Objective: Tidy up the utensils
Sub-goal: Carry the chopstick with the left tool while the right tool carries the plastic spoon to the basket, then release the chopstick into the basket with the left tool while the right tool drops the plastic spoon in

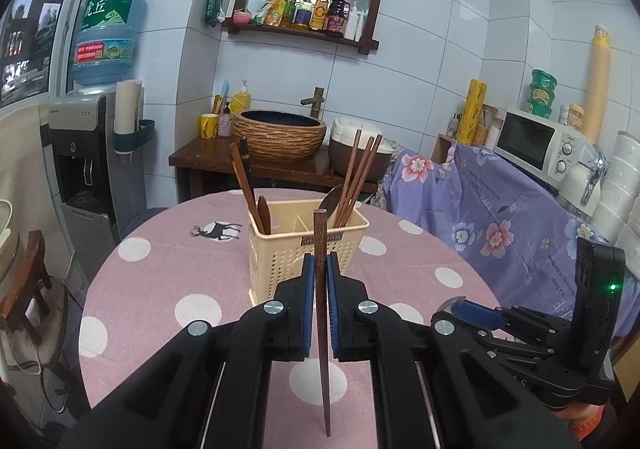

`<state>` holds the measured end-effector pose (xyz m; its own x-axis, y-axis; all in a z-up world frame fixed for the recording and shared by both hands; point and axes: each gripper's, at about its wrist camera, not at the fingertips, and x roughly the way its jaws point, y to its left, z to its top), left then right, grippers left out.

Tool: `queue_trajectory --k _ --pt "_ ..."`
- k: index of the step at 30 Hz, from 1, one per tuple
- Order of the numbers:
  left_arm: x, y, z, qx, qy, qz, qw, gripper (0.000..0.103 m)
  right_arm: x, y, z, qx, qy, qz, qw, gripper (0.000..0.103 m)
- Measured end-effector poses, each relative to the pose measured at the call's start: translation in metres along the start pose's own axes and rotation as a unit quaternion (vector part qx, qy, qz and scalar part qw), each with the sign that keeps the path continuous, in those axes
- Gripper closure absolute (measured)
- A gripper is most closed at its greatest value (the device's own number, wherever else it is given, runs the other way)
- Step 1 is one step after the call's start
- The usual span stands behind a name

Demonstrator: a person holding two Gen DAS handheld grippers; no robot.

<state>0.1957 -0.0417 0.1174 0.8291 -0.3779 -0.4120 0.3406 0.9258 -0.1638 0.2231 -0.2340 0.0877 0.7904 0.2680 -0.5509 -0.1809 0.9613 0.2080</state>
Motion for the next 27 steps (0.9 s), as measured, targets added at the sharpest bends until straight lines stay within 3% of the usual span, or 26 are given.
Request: queue_trajectory --k 6,13,16,21,27 --pt "-0.002 -0.002 0.051 0.002 -0.031 -0.007 0.9995 0.096 -0.006 0.013 0.058 -0.024 -0.047 0.013 0.999 0.067" --pt "-0.002 -0.008 0.141 0.017 -0.099 0.031 0.9945 0.096 -0.014 0.031 0.164 -0.031 -0.128 0.017 0.991 0.067" --pt "0.006 -0.008 0.165 0.019 -0.123 0.051 0.9909 0.096 -0.006 0.035 0.189 -0.026 -0.147 0.009 0.989 0.067" --pt "0.041 -0.004 0.16 0.02 -0.126 0.078 0.9887 0.096 0.034 0.029 0.183 -0.024 -0.137 -0.013 0.99 0.067" --pt "0.084 0.006 0.108 0.022 -0.082 0.086 0.9927 0.096 0.084 0.017 0.14 -0.018 -0.087 -0.028 0.996 0.067"
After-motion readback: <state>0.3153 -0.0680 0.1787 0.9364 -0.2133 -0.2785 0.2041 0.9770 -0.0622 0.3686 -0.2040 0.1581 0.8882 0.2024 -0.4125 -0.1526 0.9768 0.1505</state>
